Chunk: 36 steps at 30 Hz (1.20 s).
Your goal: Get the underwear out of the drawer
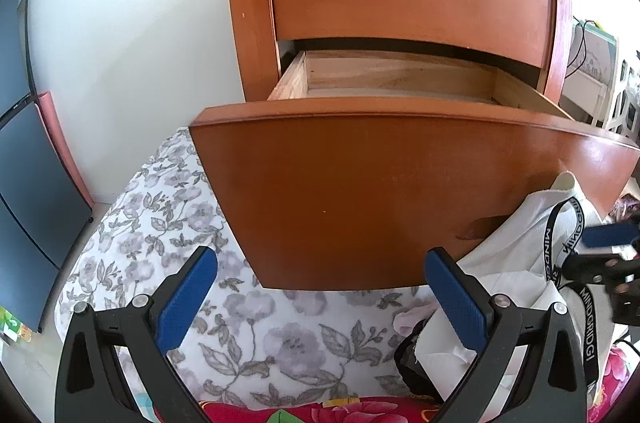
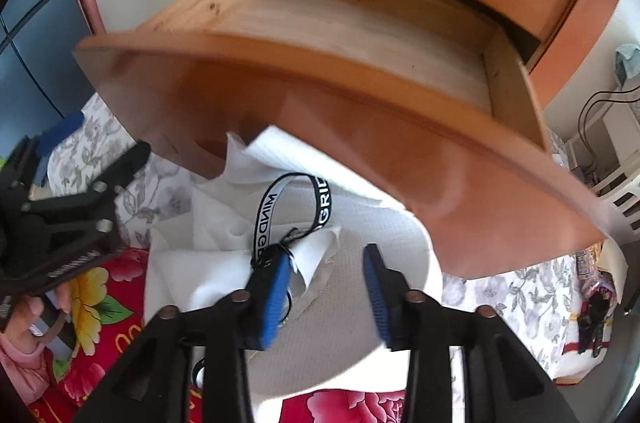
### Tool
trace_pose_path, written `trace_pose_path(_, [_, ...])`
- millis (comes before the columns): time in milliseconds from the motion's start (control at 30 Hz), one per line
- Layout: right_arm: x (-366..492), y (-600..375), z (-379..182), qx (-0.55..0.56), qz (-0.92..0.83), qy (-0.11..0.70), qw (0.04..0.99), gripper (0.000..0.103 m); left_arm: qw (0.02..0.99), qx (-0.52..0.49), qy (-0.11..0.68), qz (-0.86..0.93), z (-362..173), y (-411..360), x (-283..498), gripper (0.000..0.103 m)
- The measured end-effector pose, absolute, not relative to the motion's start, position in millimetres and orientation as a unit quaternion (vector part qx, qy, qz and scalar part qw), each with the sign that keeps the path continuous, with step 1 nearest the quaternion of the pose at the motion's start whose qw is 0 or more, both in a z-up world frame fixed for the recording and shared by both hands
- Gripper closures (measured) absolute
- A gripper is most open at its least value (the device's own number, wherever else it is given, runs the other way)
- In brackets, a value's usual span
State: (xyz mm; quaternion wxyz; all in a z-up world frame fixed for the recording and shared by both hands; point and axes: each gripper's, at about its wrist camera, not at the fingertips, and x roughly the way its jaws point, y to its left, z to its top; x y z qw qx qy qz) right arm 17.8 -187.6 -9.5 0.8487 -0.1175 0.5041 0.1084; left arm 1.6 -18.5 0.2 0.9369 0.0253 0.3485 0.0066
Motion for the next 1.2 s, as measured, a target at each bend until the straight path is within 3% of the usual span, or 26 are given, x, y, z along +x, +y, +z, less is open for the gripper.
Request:
trace_pose_path(33, [15.4,-189.5,-4.9,-0.114,0.106,0.499,0.853,0.046,0.937,0.026,0.349,0.007,0.0,-19.1,2.4,0.000])
trace_pose_path(133, [10.8,-191.2,4.8,-0.108,0.102,0.488,0.860,0.041,0.937,0.029,0.348,0.007,-0.5,-20.7,2.2,0.000])
trace_pose_path(233, [6.8,-194.4,14.0,-0.100,0.096,0.477,0.868,0.026,0.937,0.031,0.347,0.007,-0.7,-21.8,2.1,0.000])
trace_pose_path(533, [0.7,-205.1,23.2,-0.091,0.074,0.460,0.880,0.001,0.939,0.037,0.342,0.010,0.2,-22.6,-0.4,0.000])
trace_pose_path(1200, [-9.6,-229.9,30.3,-0.054,0.042,0.444,0.893,0.000,0.938,0.053,0.343,0.015,3.4,-25.0,-3.9,0.000])
